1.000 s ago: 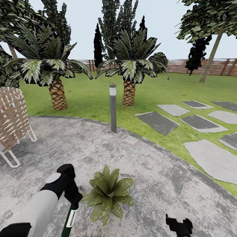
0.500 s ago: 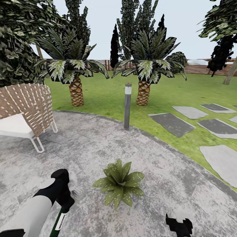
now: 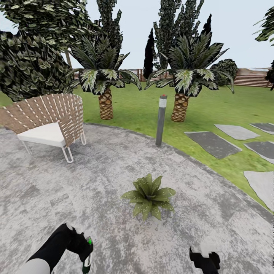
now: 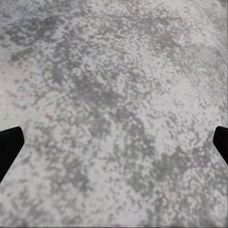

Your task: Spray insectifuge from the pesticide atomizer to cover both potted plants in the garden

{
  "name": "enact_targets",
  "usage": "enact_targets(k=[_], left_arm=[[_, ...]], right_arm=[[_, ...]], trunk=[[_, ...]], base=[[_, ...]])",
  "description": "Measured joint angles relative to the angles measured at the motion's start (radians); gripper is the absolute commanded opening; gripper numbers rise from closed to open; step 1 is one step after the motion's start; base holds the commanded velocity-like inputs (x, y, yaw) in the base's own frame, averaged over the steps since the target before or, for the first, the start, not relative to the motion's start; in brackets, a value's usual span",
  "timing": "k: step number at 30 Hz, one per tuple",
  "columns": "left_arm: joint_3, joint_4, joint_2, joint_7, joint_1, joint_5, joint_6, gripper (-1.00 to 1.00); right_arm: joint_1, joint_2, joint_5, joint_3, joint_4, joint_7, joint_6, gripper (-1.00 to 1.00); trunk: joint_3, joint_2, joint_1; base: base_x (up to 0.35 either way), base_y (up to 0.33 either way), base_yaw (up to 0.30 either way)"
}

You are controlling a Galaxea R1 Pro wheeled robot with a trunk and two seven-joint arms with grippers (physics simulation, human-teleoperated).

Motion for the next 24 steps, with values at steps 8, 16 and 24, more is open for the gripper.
enact_targets(k=[8, 16, 24], left_arm=[[0.027, 0.012, 0.008, -0.001, 0.002, 0.023, -0.175, -1.00], [0.004, 0.014, 0.023, -0.107, -0.003, 0.001, -0.296, -1.00], [-0.119, 0.005, 0.007, -0.231, -0.015, -0.011, -0.282, -1.00]], right_arm=[[0.000, 0.001, 0.043, 0.281, -0.008, 0.093, -0.001, 1.00], [-0.006, -0.027, 0.212, 0.369, -0.162, 0.511, 0.005, 1.00], [-0.022, -0.024, 0.305, 0.364, -0.359, 0.826, 0.042, 1.00]], trunk=[[0.000, 0.000, -0.001], [0.000, 0.000, -0.001], [0.000, 0.000, -0.001]], base=[[-0.199, -0.009, 0.008], [-0.004, 0.000, 0.000], [0.000, 0.000, 0.000]])
